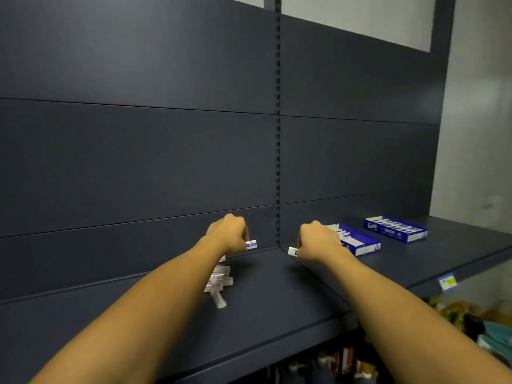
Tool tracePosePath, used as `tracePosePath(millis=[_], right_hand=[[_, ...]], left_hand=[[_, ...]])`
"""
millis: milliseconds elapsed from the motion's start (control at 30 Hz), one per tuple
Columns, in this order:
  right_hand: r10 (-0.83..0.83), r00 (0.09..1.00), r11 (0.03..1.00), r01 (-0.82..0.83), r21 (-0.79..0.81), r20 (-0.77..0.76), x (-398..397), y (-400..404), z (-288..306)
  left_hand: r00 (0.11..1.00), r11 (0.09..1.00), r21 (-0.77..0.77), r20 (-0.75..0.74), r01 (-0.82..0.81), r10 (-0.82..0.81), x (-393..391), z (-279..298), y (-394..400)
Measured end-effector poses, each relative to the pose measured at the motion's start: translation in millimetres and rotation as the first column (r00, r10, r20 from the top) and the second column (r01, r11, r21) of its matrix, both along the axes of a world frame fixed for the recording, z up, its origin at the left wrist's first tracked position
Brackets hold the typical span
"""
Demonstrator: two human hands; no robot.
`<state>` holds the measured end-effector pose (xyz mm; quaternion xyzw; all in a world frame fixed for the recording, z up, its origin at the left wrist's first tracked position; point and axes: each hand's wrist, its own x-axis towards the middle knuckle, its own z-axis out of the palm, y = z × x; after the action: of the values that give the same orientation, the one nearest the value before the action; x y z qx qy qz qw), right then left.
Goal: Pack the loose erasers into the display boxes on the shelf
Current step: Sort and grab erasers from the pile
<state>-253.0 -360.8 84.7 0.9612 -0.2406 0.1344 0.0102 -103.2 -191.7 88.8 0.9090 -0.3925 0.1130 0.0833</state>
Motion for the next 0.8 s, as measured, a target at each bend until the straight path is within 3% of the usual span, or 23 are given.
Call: tracePosePath(millis=[433, 800], right_hand=[[0.024, 0.999, 0.999, -0.024, -0.027, -0.026, -91, -110, 4], [0.059, 0.998, 0.998, -0.059, 0.01, -0.023, -114, -171, -8]], left_hand=[[0.999, 0.999, -0.008, -0.019, -0.042, 0.042, -98, -4, -108], [0.998, 0.998, 0.008, -0.026, -0.065, 0.065, -122, -2, -169]])
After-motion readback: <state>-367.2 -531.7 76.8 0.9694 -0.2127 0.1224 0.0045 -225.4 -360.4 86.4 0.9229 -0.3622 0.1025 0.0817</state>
